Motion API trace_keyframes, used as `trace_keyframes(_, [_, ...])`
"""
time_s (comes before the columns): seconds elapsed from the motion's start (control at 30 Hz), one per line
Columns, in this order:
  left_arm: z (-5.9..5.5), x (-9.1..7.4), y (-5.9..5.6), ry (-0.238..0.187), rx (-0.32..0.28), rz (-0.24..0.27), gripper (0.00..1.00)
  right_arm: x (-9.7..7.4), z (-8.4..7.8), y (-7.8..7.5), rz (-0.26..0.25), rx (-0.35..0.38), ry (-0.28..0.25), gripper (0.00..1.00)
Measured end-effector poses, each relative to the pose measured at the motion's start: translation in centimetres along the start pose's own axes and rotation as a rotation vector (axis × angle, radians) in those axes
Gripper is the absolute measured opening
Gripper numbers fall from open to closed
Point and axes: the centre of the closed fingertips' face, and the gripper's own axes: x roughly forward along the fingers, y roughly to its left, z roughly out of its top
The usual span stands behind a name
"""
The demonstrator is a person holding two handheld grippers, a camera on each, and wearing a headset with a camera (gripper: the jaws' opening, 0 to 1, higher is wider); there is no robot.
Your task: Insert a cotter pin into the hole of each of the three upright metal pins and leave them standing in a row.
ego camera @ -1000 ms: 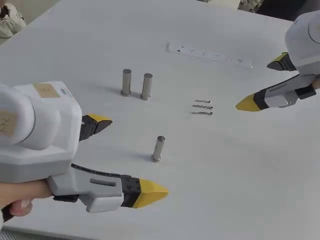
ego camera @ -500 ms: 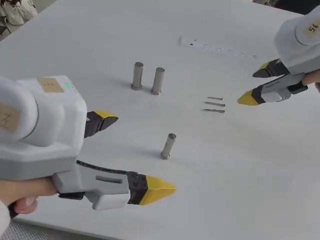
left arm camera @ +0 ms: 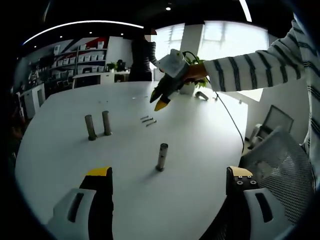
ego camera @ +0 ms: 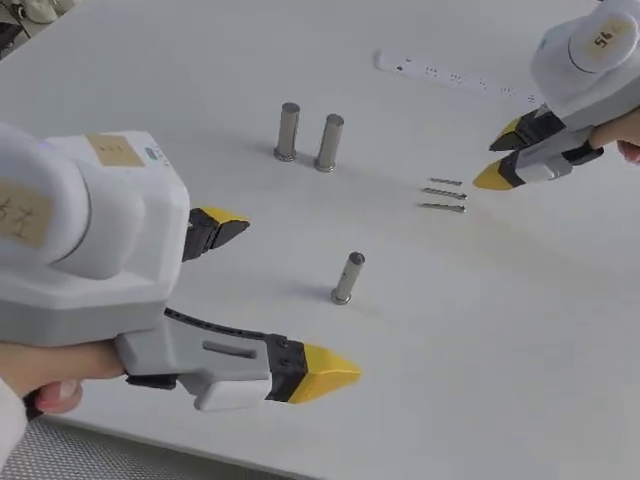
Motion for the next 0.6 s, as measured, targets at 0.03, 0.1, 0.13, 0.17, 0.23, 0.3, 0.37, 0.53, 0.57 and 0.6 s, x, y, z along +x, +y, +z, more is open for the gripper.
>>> trace_keyframes(0.03, [-0.1, 0.0, 0.0, 0.004, 0.001, 0.0, 0.93, 0.1, 0.3, -0.1, 0.012, -0.003, -0.002, 0.16])
trace_keyframes(0.1, [-0.2, 0.0, 0.0, 0.008, 0.0, -0.002, 0.92, 0.6, 0.3, 0.2, 0.019, -0.012, 0.011, 0.15])
trace_keyframes(0.13, [-0.2, 0.0, 0.0, 0.008, -0.001, -0.004, 0.92, 0.9, 0.2, 0.2, 0.023, -0.022, 0.022, 0.16])
trace_keyframes(0.17, [-0.2, 0.0, 0.0, 0.009, -0.001, -0.005, 0.92, 1.2, 0.1, 0.1, 0.029, -0.029, 0.033, 0.17])
trace_keyframes(0.23, [-0.2, 0.0, 0.0, 0.013, 0.005, -0.001, 0.91, 1.5, 0.1, 0.0, 0.037, -0.036, 0.038, 0.15])
trace_keyframes(0.3, [-0.5, 0.0, 0.2, 0.032, 0.029, 0.007, 0.9, 1.8, 0.1, 0.0, 0.046, -0.046, 0.048, 0.13])
trace_keyframes(0.37, [-0.7, 0.0, 0.2, 0.04, 0.029, 0.004, 0.9, 2.5, -0.1, -0.2, 0.062, -0.064, 0.071, 0.12])
trace_keyframes(0.53, [-0.9, 0.0, 0.1, 0.05, 0.031, -0.003, 0.9, 2.8, 0.0, 0.8, 0.104, -0.062, 0.082, 0.08])
trace_keyframes(0.57, [-1.0, 0.0, 0.1, 0.052, 0.033, -0.002, 0.9, 2.9, 0.0, 1.0, 0.11, -0.064, 0.087, 0.07])
trace_keyframes(0.6, [-1.1, 0.0, 0.2, 0.056, 0.035, 0.0, 0.9, 3.1, -0.2, 0.9, 0.114, -0.067, 0.098, 0.07])
